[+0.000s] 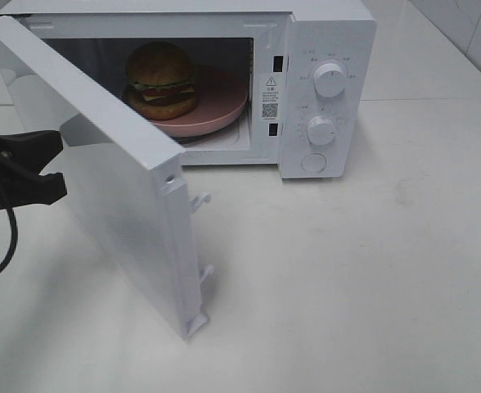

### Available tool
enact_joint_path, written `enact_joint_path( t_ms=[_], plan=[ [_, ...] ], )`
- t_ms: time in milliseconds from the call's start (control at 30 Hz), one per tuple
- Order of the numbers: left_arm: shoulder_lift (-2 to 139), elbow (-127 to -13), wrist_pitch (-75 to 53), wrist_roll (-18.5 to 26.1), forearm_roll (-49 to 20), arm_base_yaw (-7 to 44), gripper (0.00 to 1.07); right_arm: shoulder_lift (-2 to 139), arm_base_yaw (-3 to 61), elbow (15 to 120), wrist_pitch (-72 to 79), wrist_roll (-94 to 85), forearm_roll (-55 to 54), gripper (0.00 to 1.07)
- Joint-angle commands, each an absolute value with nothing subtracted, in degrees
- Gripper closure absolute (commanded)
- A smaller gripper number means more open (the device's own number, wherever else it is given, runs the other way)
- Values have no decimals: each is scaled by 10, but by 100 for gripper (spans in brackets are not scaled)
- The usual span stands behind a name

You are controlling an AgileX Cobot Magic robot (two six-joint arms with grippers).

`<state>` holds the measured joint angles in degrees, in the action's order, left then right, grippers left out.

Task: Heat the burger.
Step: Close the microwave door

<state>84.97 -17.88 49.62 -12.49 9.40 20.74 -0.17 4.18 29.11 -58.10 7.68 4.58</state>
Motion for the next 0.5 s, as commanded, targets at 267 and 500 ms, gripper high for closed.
enact_joint_path(
  t_ms=[267,500],
  plan=[
    [911,-252,505,-84,0,281,107,-18,39,287,-572,72,47,35],
    [947,-300,493,-65,-73,323,107,-18,39,287,-572,72,47,35]
  ],
)
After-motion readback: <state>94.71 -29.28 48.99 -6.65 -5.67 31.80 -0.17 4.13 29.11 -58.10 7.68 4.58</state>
